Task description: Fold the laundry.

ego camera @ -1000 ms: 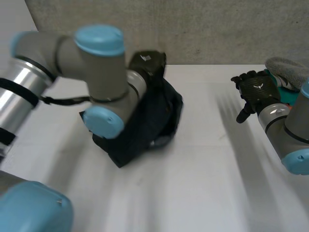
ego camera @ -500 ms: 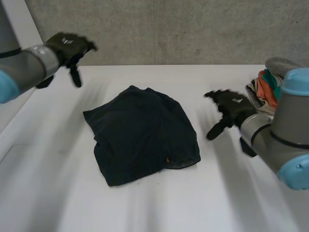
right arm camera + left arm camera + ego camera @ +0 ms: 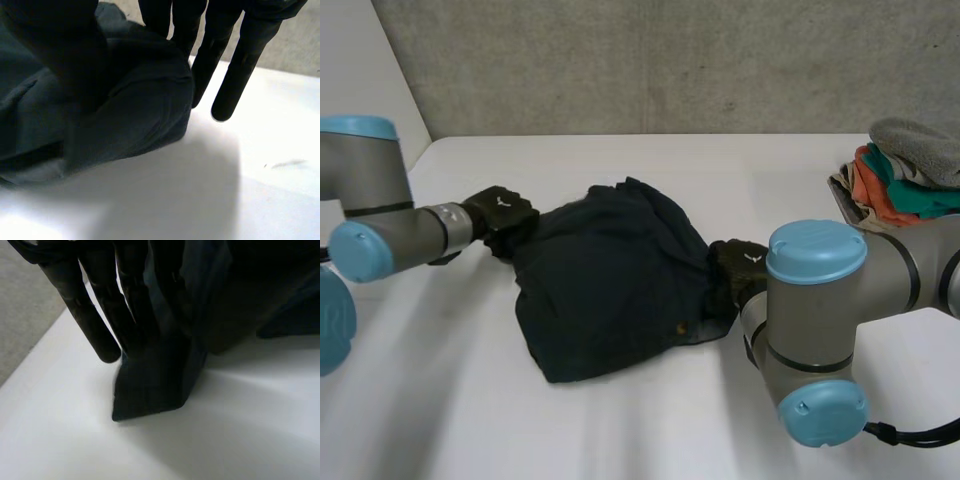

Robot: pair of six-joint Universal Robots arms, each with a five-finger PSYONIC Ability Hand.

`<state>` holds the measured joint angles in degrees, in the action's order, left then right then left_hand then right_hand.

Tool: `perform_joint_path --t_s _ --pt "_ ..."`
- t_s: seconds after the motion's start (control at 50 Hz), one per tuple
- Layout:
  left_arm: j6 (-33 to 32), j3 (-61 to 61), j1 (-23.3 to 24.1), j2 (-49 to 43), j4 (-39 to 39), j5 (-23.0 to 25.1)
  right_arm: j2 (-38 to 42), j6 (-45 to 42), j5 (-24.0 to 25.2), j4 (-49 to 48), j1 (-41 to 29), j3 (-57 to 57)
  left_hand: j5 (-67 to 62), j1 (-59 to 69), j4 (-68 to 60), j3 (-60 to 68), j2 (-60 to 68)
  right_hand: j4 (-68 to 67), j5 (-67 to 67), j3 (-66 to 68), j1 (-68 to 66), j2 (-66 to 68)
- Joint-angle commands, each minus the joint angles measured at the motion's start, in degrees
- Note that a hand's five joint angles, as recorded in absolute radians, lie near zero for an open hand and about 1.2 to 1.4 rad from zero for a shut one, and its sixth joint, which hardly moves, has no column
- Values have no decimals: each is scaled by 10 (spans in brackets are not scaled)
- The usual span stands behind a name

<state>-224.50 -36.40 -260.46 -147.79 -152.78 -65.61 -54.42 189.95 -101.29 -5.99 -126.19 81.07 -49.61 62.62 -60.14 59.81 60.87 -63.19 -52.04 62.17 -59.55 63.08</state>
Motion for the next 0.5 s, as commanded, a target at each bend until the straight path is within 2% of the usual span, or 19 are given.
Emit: perform_joint_path --t_s 0.02,0.16,0.24,0.26,0.34,0.42,0.5 --pt "41 17 28 21 -37 -70 -20 -24 28 -10 23 -4 -204 174 -199 202 191 -168 -180 178 -205 169" --pt "162 1 52 146 -50 -76 -40 -127 44 -25 79 -90 -204 174 -199 202 191 -168 -180 178 -205 169" --pt "206 -39 71 223 -54 -94 -30 -193 98 -32 115 -174 -204 174 -199 202 191 -168 -180 178 -205 169" --pt "209 -64 82 245 -59 -100 -16 -216 133 -32 126 -212 -204 174 -199 202 191 -168 -180 178 -205 169" --pt "196 -133 109 284 -89 -115 27 -250 214 -16 140 -299 -204 174 -199 202 191 -168 -180 178 -205 169" --pt "169 -198 132 286 -140 -139 83 -266 261 2 142 -369 -204 174 -199 202 191 -168 -180 178 -205 169" --pt "141 -250 144 255 -193 -189 150 -288 290 7 142 -425 -204 174 -199 202 191 -168 -180 178 -205 169"
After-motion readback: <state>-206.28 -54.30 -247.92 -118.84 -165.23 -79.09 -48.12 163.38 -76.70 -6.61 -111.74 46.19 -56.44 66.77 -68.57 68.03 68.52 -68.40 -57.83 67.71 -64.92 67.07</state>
